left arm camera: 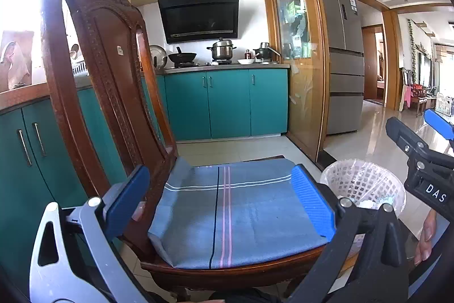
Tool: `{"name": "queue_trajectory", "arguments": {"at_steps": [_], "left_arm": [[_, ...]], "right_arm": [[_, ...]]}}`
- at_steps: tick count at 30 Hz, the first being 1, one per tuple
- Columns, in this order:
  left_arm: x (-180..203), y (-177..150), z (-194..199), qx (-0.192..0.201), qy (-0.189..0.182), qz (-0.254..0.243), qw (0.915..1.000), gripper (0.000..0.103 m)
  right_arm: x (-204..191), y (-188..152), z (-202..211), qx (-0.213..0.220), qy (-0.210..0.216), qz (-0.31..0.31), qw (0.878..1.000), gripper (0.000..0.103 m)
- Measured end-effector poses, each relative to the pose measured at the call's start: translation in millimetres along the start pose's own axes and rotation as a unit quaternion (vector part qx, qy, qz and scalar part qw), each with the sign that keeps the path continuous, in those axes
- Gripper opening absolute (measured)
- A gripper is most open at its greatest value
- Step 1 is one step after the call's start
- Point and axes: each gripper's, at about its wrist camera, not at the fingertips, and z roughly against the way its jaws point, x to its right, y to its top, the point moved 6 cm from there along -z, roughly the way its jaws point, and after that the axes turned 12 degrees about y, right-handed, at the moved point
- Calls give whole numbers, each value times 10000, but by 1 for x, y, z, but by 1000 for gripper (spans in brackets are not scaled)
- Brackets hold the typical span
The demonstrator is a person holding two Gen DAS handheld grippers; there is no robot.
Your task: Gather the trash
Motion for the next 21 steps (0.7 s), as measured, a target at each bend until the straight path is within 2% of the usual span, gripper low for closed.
{"name": "queue_trajectory", "arguments": {"at_steps": [21], "left_arm": [[17, -1, 1, -85, -141, -235, 9996, 100]], "right_arm": [[20, -8, 8, -68, -280, -129, 9995, 100]]}}
